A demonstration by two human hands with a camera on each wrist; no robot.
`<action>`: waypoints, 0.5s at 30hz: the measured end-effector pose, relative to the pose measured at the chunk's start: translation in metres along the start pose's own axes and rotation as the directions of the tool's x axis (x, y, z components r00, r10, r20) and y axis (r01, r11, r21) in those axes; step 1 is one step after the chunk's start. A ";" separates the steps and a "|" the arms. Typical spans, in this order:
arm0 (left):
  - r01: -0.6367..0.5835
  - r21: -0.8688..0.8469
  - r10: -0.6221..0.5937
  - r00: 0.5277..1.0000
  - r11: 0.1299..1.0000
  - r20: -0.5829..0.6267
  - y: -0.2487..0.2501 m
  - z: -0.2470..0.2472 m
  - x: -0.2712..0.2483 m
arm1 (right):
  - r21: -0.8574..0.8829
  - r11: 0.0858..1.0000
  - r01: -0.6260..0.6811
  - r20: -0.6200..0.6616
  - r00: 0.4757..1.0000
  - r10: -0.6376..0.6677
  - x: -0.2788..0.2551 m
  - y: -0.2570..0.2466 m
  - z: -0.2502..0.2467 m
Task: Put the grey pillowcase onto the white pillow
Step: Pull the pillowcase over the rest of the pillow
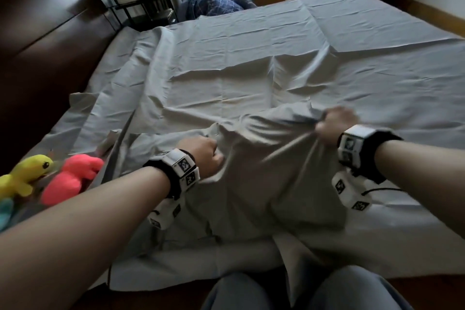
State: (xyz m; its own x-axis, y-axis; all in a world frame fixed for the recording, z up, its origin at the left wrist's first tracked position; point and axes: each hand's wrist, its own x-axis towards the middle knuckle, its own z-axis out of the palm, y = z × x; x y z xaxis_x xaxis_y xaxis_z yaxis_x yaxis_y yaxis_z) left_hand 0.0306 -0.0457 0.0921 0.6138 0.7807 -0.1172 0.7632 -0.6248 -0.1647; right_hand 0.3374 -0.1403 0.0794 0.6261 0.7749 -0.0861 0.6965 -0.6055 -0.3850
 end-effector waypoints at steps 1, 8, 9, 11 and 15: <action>0.011 -0.025 -0.012 1.000 1.000 -0.021 0.003 -0.002 0.003 | 0.047 0.996 -0.074 -0.091 0.993 0.078 0.006 0.011 -0.016; 0.044 -0.092 -0.039 0.998 0.995 0.049 0.014 0.015 0.003 | 0.160 0.950 -0.267 -0.033 0.961 0.276 0.011 0.050 -0.019; 0.041 -0.095 -0.036 0.998 0.995 0.058 0.017 0.017 0.001 | 0.192 0.946 -0.259 0.013 0.965 0.262 0.006 0.050 -0.014; 0.042 -0.106 -0.033 0.996 0.994 0.083 0.024 0.019 -0.001 | 0.269 0.944 -0.189 0.124 0.979 0.161 -0.002 0.052 -0.006; 0.017 -0.089 -0.008 0.995 0.996 0.104 0.040 0.025 -0.002 | 0.242 0.964 -0.114 0.319 0.947 0.032 -0.011 0.069 0.006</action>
State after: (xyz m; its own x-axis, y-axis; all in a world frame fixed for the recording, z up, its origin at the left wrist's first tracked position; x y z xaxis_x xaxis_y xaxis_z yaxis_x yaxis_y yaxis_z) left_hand 0.0546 -0.0719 0.0615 0.5836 0.7825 -0.2169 0.7886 -0.6099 -0.0785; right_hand 0.3762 -0.1895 0.0480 0.5040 0.7723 -0.3867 0.5149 -0.6281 -0.5834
